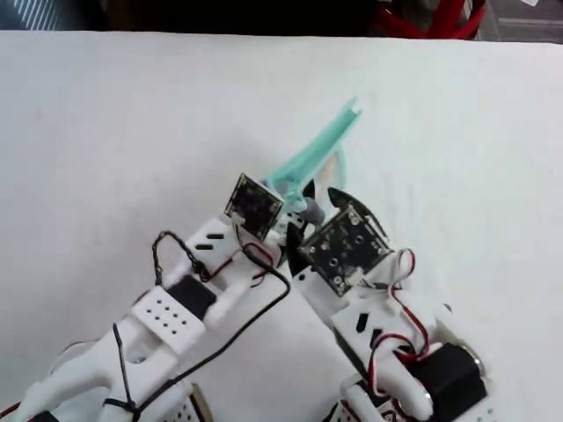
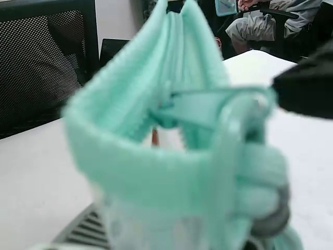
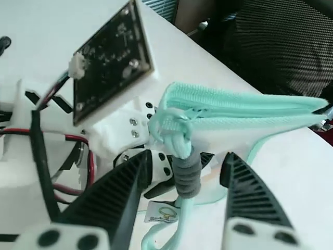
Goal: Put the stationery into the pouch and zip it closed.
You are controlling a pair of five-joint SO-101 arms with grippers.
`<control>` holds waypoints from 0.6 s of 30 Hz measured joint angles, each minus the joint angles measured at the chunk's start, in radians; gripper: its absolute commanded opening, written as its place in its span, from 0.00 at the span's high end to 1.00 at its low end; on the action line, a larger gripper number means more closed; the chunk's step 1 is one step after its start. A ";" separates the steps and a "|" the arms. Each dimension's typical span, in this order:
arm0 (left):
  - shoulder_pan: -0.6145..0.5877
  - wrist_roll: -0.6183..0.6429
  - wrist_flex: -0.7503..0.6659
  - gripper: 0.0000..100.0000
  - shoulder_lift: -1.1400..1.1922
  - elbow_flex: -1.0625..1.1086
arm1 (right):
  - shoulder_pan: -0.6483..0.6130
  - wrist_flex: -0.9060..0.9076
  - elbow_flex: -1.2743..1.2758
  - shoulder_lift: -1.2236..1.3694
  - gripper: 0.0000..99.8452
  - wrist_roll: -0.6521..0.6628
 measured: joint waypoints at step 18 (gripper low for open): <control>0.000 -0.002 0.000 0.96 0.000 0.000 | 0.006 -0.081 0.072 -0.005 0.79 -0.002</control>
